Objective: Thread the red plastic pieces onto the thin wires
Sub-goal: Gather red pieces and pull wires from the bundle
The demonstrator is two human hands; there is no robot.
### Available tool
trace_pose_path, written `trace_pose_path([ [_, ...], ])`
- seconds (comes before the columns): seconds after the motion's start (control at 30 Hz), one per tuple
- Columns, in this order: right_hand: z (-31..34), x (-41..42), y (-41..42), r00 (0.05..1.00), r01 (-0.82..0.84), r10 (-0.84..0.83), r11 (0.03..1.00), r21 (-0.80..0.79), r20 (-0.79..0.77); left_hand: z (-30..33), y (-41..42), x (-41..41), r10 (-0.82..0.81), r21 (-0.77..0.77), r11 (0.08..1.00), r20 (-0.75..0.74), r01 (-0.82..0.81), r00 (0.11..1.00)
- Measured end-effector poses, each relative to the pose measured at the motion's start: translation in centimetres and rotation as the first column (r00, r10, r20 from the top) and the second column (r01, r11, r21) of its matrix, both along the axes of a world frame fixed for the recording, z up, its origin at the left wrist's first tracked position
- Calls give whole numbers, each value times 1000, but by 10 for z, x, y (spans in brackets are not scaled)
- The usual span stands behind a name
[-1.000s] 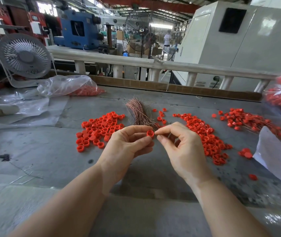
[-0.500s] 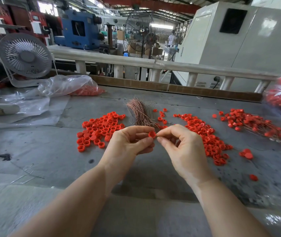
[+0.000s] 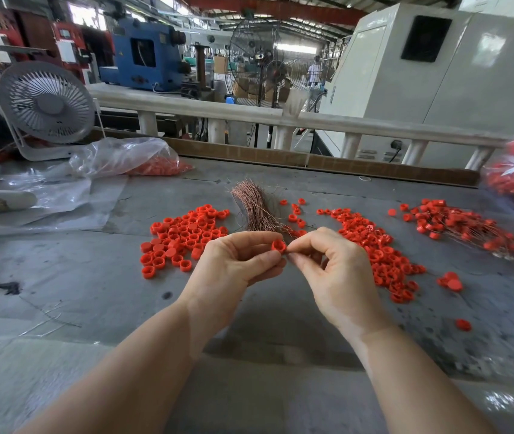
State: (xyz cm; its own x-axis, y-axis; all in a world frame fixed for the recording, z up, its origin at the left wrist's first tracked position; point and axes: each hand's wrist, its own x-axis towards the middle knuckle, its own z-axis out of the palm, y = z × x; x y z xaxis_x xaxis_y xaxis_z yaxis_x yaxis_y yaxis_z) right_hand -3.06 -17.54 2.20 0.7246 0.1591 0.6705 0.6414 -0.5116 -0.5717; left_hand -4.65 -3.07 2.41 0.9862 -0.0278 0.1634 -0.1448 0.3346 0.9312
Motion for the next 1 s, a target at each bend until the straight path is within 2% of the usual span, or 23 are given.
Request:
trace_pose_path([
  [1.0,3,-2,-1,1000,-9,9,1000,16,-17,4,0,-3,-11,27,1000,-16,11,1000],
])
